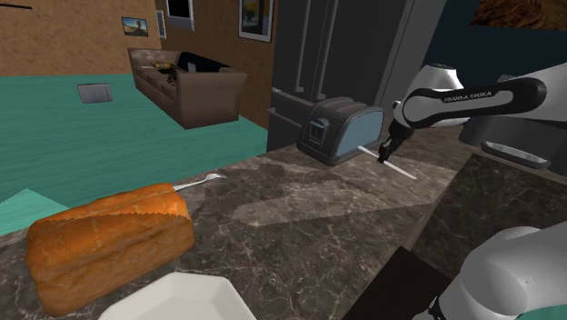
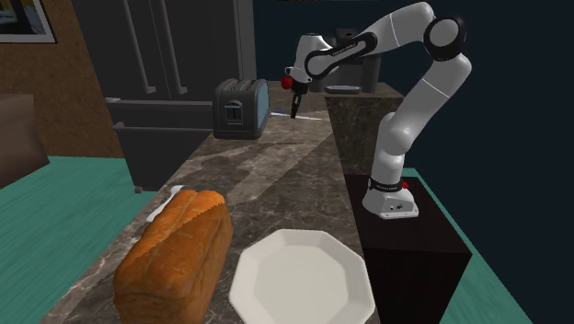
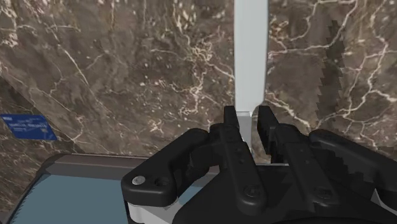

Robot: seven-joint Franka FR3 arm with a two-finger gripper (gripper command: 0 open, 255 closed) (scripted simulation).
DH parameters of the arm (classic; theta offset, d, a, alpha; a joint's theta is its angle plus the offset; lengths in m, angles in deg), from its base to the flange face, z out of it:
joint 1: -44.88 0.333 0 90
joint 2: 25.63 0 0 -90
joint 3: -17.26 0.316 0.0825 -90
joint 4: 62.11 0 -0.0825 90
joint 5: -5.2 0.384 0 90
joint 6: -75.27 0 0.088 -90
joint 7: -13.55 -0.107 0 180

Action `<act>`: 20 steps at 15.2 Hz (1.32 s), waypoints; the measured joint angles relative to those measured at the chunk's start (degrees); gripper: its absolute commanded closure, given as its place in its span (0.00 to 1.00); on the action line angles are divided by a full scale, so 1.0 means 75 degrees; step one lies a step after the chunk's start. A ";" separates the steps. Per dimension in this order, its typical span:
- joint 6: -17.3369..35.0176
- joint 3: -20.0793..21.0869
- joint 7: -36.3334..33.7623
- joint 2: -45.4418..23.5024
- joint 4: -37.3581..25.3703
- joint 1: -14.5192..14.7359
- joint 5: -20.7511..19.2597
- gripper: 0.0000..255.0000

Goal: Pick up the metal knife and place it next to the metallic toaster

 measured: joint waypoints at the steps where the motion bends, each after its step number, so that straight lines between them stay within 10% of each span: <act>1: 0.0117 -0.0010 -0.0008 -0.0030 0.0089 -0.0004 -0.0011 1.00; 20: 0.1870 -0.0241 -0.0025 -0.0800 0.1067 -0.0025 -0.0114 1.00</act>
